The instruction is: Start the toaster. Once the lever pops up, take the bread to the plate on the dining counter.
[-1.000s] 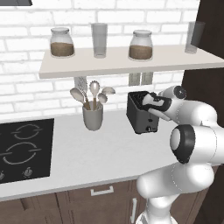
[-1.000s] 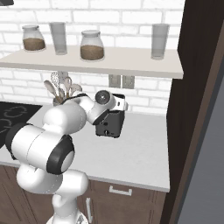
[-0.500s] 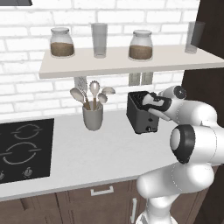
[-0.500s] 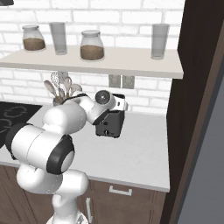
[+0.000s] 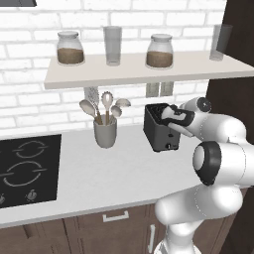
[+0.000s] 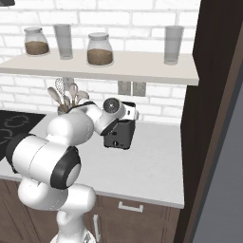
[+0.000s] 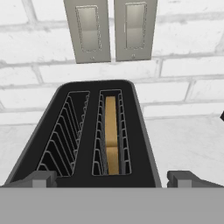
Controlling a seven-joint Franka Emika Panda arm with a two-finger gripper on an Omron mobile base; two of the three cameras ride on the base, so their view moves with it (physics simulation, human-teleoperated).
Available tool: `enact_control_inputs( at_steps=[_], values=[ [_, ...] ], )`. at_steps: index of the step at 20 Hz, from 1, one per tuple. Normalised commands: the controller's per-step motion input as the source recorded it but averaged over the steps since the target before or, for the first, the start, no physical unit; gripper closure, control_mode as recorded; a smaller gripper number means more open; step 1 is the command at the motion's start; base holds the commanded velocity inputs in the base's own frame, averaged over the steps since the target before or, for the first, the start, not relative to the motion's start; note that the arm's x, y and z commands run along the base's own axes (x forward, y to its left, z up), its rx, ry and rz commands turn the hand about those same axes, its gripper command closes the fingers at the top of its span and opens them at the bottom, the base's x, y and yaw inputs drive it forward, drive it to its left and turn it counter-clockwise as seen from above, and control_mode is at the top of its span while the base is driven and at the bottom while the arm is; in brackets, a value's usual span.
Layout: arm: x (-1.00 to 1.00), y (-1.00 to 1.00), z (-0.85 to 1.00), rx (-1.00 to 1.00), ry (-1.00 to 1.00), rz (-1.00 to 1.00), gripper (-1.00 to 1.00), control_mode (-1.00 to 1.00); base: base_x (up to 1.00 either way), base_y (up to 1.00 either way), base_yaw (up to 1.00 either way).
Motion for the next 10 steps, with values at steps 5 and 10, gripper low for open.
enact_control_inputs(
  at_steps=[5,10],
  values=[
    [0.0,0.0,0.0,0.0,0.0,0.0,-1.0,-1.0,0.0,0.0,0.0],
    [0.0,0.0,0.0,0.0,0.0,0.0,-1.0,-1.0,0.0,0.0,0.0]
  ],
)
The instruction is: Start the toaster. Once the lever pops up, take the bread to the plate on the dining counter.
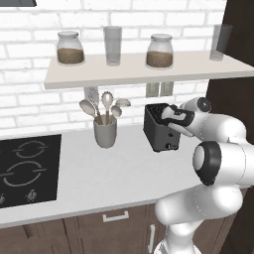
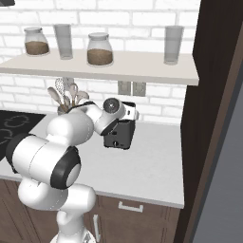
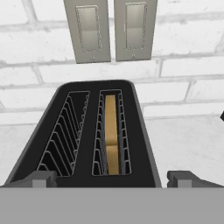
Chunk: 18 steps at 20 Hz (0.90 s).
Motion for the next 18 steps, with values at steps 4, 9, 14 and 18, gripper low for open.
enact_control_inputs(
  at_steps=[4,9,14,18],
  values=[
    [0.0,0.0,0.0,0.0,0.0,0.0,-1.0,-1.0,0.0,0.0,0.0],
    [0.0,0.0,0.0,0.0,0.0,0.0,-1.0,-1.0,0.0,0.0,0.0],
    [0.0,0.0,0.0,0.0,0.0,0.0,-1.0,-1.0,0.0,0.0,0.0],
    [0.0,0.0,0.0,0.0,0.0,0.0,-1.0,-1.0,0.0,0.0,0.0]
  ],
)
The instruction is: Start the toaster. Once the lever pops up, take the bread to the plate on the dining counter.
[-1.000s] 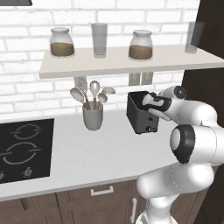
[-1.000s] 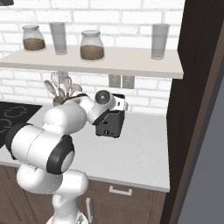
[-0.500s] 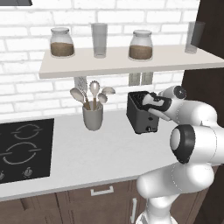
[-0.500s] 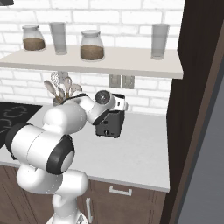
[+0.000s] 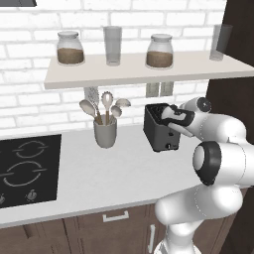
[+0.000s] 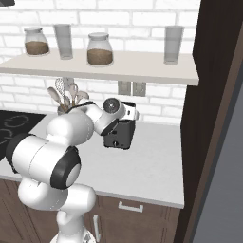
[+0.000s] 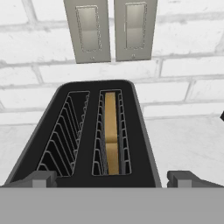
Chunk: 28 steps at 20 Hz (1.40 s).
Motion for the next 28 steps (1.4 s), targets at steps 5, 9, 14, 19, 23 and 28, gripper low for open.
enact_control_inputs(
  at_steps=[5,9,14,19,23,28],
  values=[
    [0.0,0.0,0.0,0.0,0.0,0.0,-1.0,-1.0,0.0,0.0,0.0],
    [0.0,0.0,0.0,0.0,0.0,0.0,-1.0,-1.0,0.0,0.0,0.0],
    [0.0,0.0,0.0,0.0,0.0,0.0,-1.0,-1.0,0.0,0.0,0.0],
    [0.0,0.0,0.0,0.0,0.0,0.0,-1.0,-1.0,0.0,0.0,0.0],
    [0.0,0.0,0.0,0.0,0.0,0.0,-1.0,-1.0,0.0,0.0,0.0],
    [0.0,0.0,0.0,0.0,0.0,0.0,-1.0,-1.0,0.0,0.0,0.0]
  ],
)
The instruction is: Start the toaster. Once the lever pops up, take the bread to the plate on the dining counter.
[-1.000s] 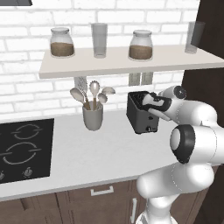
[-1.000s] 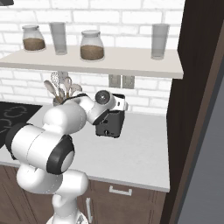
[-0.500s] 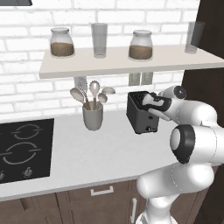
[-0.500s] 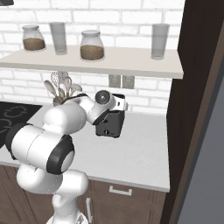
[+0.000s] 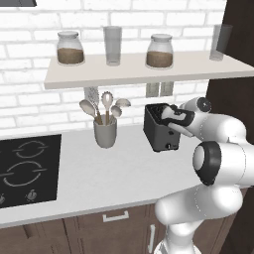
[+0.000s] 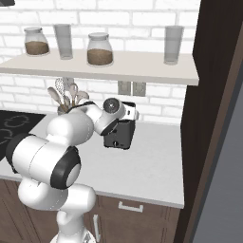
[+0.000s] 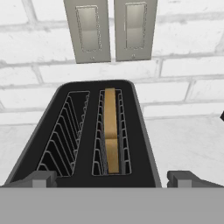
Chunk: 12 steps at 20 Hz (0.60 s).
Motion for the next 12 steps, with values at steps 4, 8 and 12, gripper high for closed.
enact_control_inputs(
  at_steps=[4,8,12],
  values=[
    [0.0,0.0,0.0,0.0,0.0,0.0,-1.0,-1.0,0.0,0.0,0.0],
    [0.0,0.0,0.0,0.0,0.0,0.0,-1.0,-1.0,0.0,0.0,0.0],
    [0.0,0.0,0.0,0.0,0.0,0.0,-1.0,-1.0,0.0,0.0,0.0]
  ],
)
